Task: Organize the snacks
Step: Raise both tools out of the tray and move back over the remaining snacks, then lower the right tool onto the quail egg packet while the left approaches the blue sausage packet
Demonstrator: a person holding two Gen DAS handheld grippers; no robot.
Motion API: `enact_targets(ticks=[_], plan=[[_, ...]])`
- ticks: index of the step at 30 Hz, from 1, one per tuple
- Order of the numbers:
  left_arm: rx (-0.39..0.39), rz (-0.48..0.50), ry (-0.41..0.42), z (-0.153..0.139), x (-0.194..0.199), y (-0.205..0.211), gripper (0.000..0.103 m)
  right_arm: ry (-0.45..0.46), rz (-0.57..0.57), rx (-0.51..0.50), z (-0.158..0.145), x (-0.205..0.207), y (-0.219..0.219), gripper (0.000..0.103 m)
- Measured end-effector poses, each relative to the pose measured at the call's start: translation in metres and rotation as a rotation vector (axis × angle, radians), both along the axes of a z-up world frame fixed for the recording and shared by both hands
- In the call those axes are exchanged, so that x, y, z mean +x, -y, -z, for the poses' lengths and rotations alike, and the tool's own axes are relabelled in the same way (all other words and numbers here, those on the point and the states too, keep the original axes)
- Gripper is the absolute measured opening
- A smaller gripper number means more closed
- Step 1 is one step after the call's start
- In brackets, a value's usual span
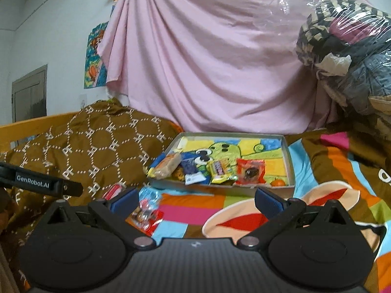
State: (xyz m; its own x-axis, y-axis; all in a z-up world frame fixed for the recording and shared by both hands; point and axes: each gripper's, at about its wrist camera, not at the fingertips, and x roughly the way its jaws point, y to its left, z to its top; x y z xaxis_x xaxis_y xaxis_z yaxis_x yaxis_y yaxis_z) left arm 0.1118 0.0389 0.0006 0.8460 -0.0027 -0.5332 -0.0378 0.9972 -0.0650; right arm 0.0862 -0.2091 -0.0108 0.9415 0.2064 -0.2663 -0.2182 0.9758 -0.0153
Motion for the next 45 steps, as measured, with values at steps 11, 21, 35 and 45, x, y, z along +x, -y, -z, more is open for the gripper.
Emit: enact_targets(ticks=[11, 21, 35, 45], plan=[[-0.001, -0.026, -0.053, 0.006, -0.013, 0.002, 0.102, -0.080, -0.013, -0.032, 0.015, -0.013, -0.013, 0.103], [-0.028, -0.053, -0.159, 0.017, -0.003, 0.000, 0.102, -0.145, -0.020, -0.030, 0.023, -0.008, -0.015, 0.103], [-0.028, -0.067, -0.222, 0.023, 0.009, -0.002, 0.102, -0.214, -0.023, -0.058, 0.032, 0.007, -0.021, 0.103], [-0.051, -0.133, -0.300, 0.030, 0.022, -0.012, 0.102, -0.254, -0.007, -0.072, 0.035, 0.024, -0.026, 0.103]])
